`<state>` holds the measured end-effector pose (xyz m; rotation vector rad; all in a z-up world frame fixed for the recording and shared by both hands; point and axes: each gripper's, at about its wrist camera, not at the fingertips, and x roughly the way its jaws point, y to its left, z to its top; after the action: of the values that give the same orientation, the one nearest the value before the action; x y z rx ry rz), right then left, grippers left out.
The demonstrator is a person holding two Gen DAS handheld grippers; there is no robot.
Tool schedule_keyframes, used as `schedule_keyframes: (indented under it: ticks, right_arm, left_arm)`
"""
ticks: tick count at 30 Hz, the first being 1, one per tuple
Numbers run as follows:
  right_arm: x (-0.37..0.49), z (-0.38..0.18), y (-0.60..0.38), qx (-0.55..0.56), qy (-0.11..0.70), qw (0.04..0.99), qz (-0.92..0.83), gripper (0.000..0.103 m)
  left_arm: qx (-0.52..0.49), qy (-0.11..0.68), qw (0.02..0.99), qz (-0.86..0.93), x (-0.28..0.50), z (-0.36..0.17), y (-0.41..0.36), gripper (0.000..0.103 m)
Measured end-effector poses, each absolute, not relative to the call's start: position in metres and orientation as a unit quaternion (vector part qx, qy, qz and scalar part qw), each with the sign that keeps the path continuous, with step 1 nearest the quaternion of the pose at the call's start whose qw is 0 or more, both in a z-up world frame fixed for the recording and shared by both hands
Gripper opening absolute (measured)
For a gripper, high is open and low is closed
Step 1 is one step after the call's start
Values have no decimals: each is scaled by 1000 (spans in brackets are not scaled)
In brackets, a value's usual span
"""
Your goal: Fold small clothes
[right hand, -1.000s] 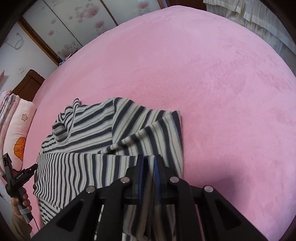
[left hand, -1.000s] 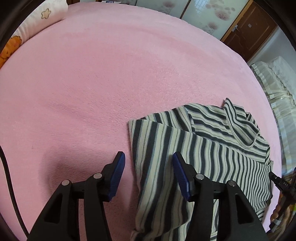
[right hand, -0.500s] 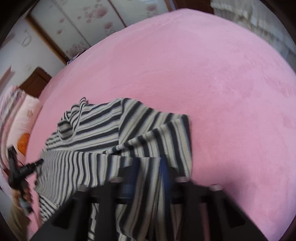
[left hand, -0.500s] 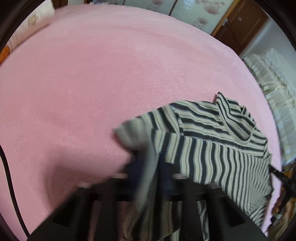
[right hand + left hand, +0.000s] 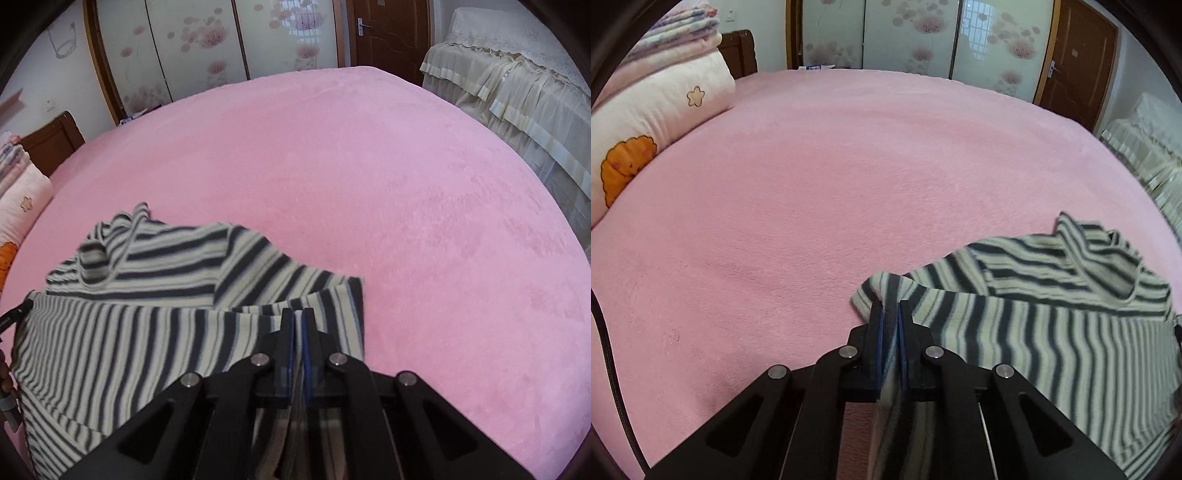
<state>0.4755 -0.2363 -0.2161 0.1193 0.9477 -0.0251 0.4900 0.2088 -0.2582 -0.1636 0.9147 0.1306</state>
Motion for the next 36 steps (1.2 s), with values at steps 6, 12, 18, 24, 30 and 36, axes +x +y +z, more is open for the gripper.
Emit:
schedule_keyframes:
  ticks: [6,12,18,24,30,36]
  right_arm:
    - [475,-214,-231,35,463,885,-22,7]
    - [454,-184,-231,30,455,890,-24,29]
    - [399,-145,-231,27,439,898,-7,30]
    - [327,-107,-243,71,431,900,13,30]
    - [242,-63,-249,71,410,909,29,30]
    - [172,-22,-252,66,373,924,44,30]
  left_arm:
    - [-51,456,884,84,497,-265,207,30]
    - [-41,455,884,99,486,-235,217,65]
    - [-24,458,884,89,435,-195,227,67]
    - [-24,467,882,54,352,-157,206,76]
    - [-40,455,889,2,263,-119,176,77]
    - [-57,417,907,-19,187,-79,150,85]
